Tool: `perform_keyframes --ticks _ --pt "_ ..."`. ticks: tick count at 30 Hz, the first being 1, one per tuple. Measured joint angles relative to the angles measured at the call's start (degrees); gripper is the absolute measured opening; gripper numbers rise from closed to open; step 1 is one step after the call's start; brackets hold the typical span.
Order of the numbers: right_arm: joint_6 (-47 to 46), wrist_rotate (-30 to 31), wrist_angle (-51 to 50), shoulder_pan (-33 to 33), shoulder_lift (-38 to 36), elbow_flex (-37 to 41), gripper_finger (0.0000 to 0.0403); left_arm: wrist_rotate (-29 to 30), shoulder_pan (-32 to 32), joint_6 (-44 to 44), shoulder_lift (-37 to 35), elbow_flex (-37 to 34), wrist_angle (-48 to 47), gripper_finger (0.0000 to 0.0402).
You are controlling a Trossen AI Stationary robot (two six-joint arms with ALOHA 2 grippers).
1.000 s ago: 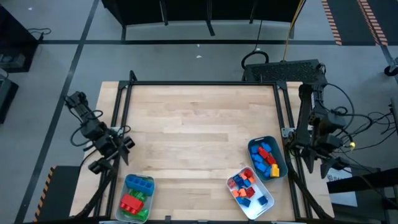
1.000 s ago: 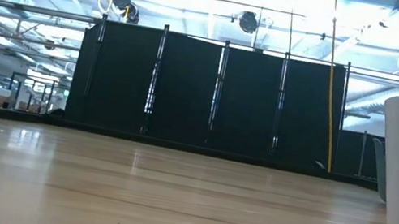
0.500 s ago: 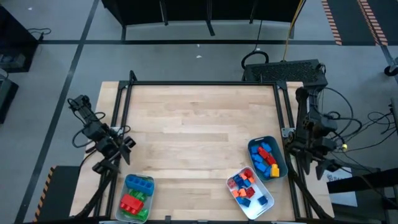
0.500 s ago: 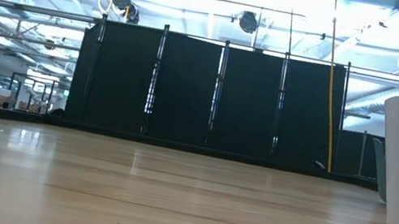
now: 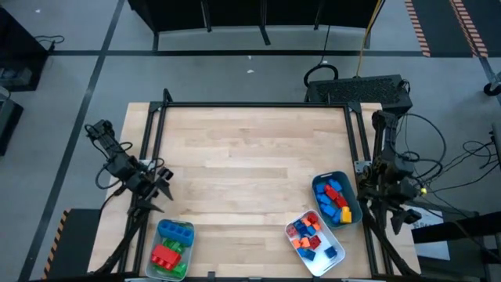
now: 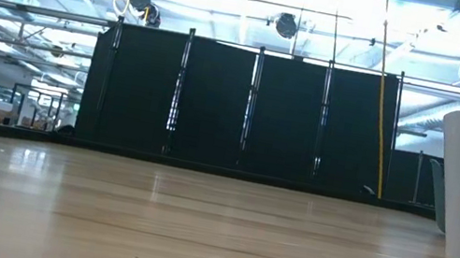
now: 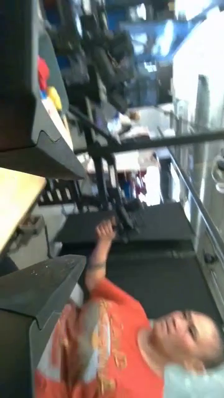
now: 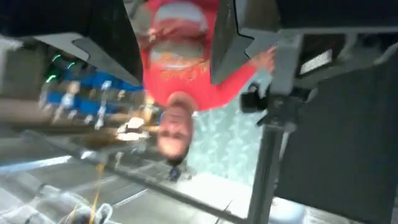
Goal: Sort blocks by size
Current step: Return to Home Position
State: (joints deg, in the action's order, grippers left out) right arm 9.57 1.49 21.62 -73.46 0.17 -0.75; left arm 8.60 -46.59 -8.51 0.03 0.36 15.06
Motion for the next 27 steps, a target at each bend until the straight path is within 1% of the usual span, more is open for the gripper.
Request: perform_keyframes --ticks 2,6,8,14,16,19,21,24,26,27 --pt "2.9 1.7 0.5 0.4 -0.1 -0.2 0.0171 2.2 0.7 -0.6 0.0 0.0 -0.6 0.0212" --pt "7.4 12.4 -0.7 3.0 0.0 -0.1 0.0171 5.9 3.0 -3.5 0.0 0.0 -2.2 0.0212" --pt "8.9 16.2 -0.4 5.3 0.0 -0.1 0.0171 7.5 4.6 -4.2 0.0 0.0 -2.2 0.0212" --pt "10.9 16.3 -1.0 14.7 0.0 -0.1 0.0171 14.2 11.2 -2.4 0.0 0.0 -4.8 0.0212" --pt "10.9 16.3 -0.9 18.8 0.0 -0.1 0.0171 14.4 13.8 -1.2 0.0 0.0 -5.5 0.0212" --pt "10.8 14.5 0.4 25.5 0.0 -0.1 0.0171 13.2 17.3 0.4 0.0 0.0 -6.3 0.0212" --pt "10.3 11.2 1.1 30.4 0.0 -0.1 0.0171 12.9 19.4 1.2 0.0 0.0 -6.7 0.0212" --pt "6.3 4.7 -0.1 37.7 0.0 -0.1 0.0171 12.5 22.1 2.2 0.0 0.0 -7.7 0.0212" --pt "0.9 -0.8 -3.6 41.9 0.0 -0.1 0.0171 10.1 23.5 2.0 0.0 0.0 -8.5 0.0212" --pt "-1.2 -4.6 -5.9 43.7 0.0 -0.1 0.0171 7.8 24.2 1.8 0.0 0.0 -8.6 0.0212"
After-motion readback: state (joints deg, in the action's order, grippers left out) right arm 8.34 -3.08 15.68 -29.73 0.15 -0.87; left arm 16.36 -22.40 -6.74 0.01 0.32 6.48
